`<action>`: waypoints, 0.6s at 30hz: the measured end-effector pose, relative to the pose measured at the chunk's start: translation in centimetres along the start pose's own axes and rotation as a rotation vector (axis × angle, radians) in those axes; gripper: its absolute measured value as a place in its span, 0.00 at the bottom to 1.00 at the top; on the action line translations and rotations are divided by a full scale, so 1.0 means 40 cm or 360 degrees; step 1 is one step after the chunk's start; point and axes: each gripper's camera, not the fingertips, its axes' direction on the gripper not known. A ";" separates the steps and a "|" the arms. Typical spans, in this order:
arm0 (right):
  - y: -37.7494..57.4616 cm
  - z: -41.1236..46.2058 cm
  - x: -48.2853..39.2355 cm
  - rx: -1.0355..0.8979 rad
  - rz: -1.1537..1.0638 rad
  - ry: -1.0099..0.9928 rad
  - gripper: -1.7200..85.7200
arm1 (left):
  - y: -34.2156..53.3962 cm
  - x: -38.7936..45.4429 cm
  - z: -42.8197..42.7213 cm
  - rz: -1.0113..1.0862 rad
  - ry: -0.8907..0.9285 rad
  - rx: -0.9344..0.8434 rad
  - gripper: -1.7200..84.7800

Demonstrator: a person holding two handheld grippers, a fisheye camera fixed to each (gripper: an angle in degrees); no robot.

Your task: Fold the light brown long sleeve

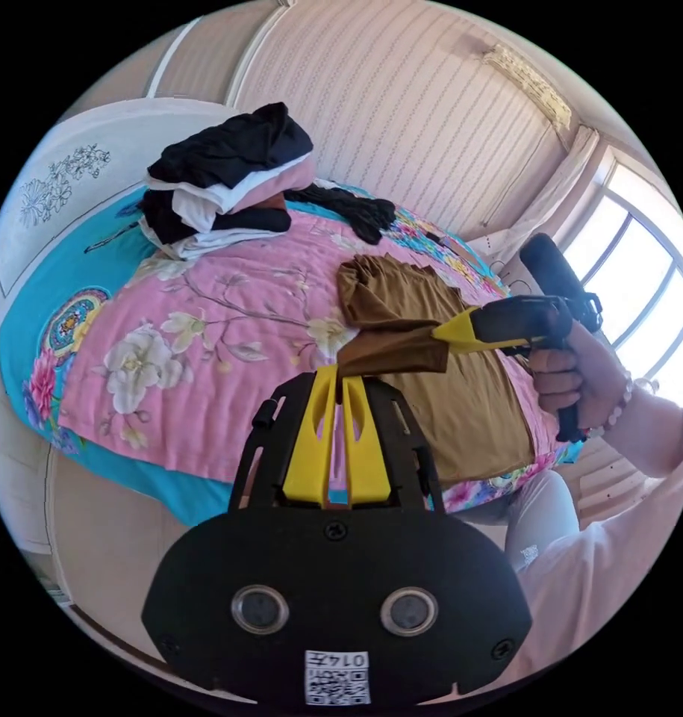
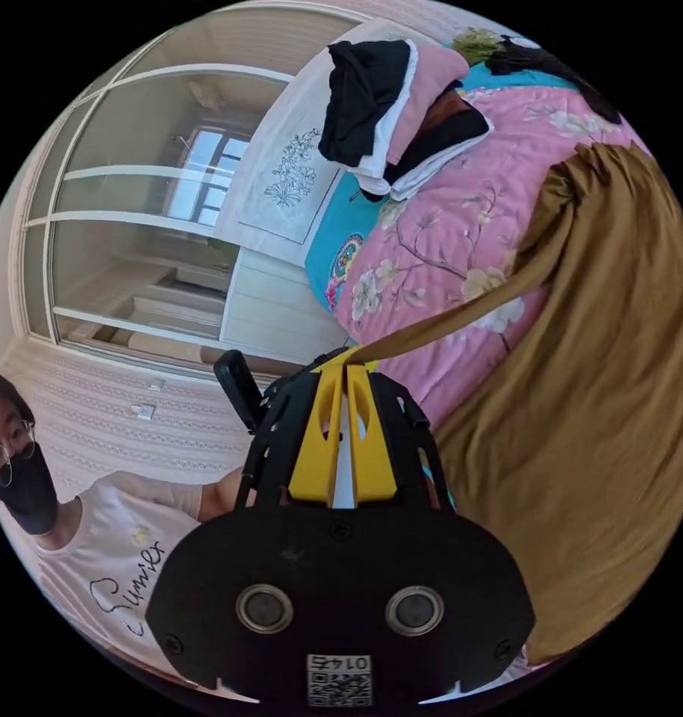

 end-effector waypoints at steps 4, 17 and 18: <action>-0.059 0.019 -0.088 0.0349 -0.0187 -0.0102 0.02 | -0.113 -0.078 -0.149 0.0003 0.0095 0.0400 0.01; -0.092 0.285 -0.010 -0.0134 0.0215 -0.0046 0.02 | 0.020 -0.361 -0.114 -0.0540 -0.0059 0.0030 0.01; -0.098 0.284 -0.013 -0.0152 0.0203 -0.0011 0.02 | 0.022 -0.368 -0.117 -0.0546 -0.0051 0.0027 0.01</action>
